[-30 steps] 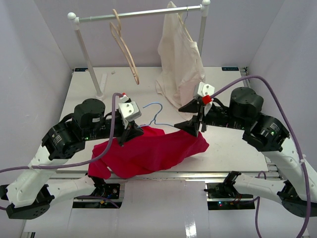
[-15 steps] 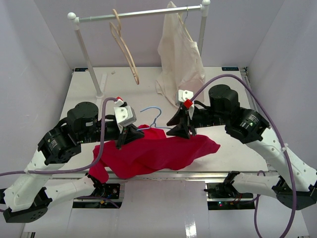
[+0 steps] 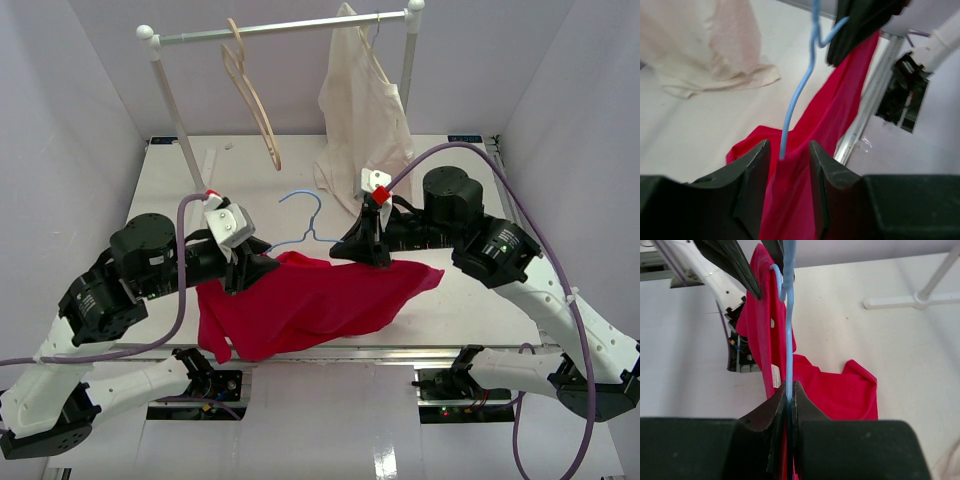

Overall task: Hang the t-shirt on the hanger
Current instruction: Place the T-shirt on the hanger, then place the hanger at the clothesline.

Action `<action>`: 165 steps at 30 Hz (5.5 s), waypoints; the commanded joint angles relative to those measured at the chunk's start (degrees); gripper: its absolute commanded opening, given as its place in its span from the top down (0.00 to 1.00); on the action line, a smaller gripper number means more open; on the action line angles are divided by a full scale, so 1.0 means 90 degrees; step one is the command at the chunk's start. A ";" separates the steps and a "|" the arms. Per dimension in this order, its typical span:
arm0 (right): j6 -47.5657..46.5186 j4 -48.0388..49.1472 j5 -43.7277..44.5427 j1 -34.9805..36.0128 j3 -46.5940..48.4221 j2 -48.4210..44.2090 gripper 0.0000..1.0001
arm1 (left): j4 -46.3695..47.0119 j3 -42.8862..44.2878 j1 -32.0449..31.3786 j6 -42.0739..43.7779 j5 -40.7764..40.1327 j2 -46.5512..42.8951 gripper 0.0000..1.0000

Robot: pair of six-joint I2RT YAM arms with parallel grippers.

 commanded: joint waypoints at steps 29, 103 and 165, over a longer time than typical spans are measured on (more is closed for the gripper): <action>0.0455 -0.0152 0.1226 -0.0029 0.1289 -0.0909 0.92 | 0.0386 -0.1492 -0.0020 -0.0151 -0.3849 -0.1309 0.89; 0.0470 -0.0508 0.6049 -0.0312 0.1861 0.1591 0.92 | 0.2386 -0.3783 -0.0020 -0.2744 -0.3420 -0.2766 0.02; -0.0352 0.3267 0.7019 -0.1162 0.3970 0.4682 0.31 | 0.2671 -0.4099 -0.0020 -0.2573 -0.2259 -0.2800 0.02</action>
